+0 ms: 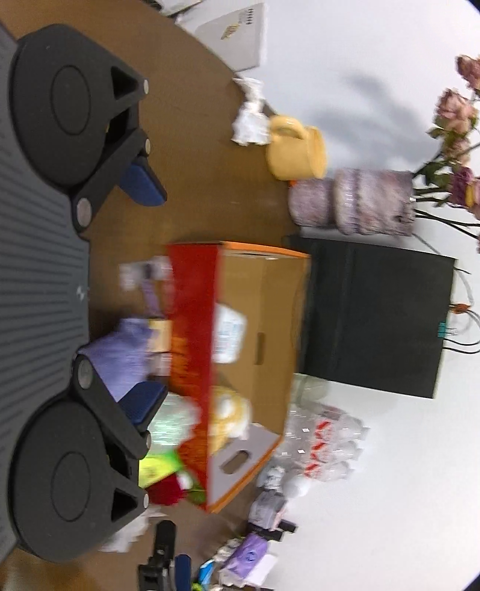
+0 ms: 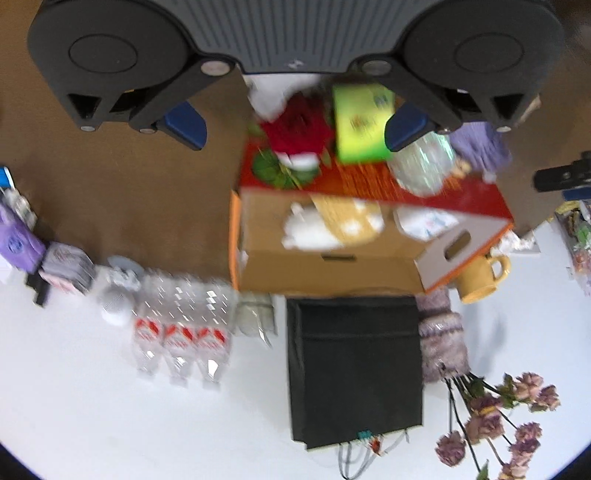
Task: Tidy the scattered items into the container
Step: 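Grasp the crumpled tissue with the right gripper while the left grasps the blue packet, then lift both items over the box and release them inside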
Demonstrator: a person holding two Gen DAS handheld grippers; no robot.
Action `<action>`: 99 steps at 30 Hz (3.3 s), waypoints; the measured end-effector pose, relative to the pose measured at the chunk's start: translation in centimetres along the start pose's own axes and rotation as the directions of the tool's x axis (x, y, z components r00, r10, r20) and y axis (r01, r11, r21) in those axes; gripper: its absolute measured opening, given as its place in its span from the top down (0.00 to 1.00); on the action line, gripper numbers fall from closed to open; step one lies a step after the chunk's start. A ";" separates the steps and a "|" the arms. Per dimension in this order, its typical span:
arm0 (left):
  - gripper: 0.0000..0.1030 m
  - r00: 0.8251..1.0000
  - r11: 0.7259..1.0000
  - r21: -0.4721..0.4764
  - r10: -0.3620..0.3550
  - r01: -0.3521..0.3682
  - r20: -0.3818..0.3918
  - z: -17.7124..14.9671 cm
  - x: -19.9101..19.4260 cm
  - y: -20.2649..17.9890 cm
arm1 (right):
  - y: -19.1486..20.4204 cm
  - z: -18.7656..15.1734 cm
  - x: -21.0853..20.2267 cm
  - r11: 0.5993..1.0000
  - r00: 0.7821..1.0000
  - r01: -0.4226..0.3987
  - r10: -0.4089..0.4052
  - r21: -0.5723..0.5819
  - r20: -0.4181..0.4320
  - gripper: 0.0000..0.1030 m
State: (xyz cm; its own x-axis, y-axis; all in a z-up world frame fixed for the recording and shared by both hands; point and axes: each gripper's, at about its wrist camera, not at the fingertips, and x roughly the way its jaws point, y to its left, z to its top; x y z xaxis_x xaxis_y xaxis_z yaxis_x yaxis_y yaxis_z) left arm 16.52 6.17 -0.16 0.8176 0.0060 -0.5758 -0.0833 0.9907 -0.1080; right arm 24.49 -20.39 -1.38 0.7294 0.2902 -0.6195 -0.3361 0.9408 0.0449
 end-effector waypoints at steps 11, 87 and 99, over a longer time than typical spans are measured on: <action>0.00 0.996 0.999 0.011 -0.048 0.048 -0.075 -5.2 -0.8 -0.9 | -0.5 -5.6 0.7 0.997 0.998 0.038 -0.035 0.072 -0.043 0.00; 0.63 0.991 0.999 0.015 -0.037 0.036 0.128 10.7 14.7 -1.5 | 0.9 11.5 14.7 0.991 0.992 -0.047 0.032 0.126 0.121 0.68; 0.00 0.997 0.999 -0.024 0.039 -0.038 0.059 10.9 15.7 -1.5 | 1.9 11.6 16.3 0.998 1.000 0.030 -0.031 0.063 0.004 0.00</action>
State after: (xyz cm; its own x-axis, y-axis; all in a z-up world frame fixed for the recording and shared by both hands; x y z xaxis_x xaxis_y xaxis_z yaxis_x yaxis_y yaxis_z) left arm 35.71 6.29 -0.20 0.8460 0.0525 -0.5306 -0.1275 0.9862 -0.1057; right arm 42.66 -11.86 -2.35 0.7417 0.2619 -0.6175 -0.2757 0.9583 0.0752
